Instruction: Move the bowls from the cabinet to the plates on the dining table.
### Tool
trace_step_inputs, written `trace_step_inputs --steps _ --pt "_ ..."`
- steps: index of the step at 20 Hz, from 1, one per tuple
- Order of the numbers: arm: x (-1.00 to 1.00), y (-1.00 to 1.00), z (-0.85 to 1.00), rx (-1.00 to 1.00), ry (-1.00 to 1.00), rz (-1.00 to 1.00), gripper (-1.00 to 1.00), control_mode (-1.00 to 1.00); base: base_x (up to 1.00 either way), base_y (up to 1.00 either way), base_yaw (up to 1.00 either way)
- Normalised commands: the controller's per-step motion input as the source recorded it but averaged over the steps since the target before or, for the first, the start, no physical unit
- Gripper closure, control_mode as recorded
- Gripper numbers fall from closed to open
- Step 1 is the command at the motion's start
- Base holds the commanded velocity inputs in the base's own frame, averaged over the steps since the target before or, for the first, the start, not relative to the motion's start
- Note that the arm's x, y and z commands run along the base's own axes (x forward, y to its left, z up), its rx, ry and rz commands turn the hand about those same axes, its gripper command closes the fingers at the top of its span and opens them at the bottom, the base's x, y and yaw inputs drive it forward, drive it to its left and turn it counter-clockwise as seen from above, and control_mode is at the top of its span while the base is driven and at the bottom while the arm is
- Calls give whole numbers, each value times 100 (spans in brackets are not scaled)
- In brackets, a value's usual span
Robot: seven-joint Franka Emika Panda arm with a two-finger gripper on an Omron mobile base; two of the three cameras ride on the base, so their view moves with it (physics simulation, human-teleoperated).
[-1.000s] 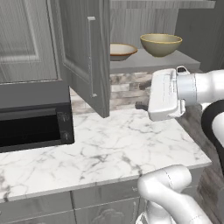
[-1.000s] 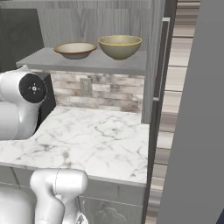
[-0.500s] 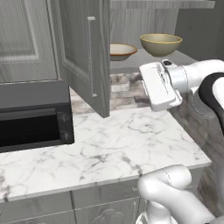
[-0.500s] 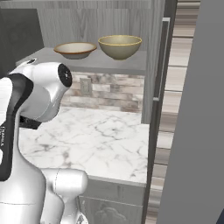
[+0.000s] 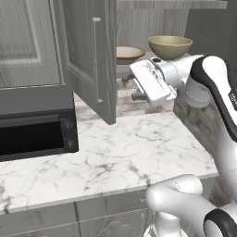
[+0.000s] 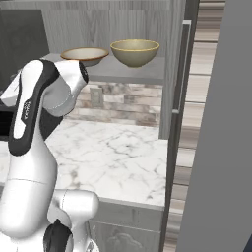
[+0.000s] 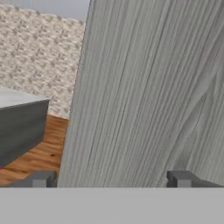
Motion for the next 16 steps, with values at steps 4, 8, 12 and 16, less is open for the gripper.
trace_step_inputs --steps 4,8,12,16 --pt "29 36 0 0 -1 9 -100 -100 0 0 0" --pt "18 47 0 -1 -3 5 -100 -100 0 0 0" --pt "14 46 -1 -2 -4 2 -100 -100 0 0 0" --pt "19 39 0 -1 -4 2 -100 -100 0 0 0"
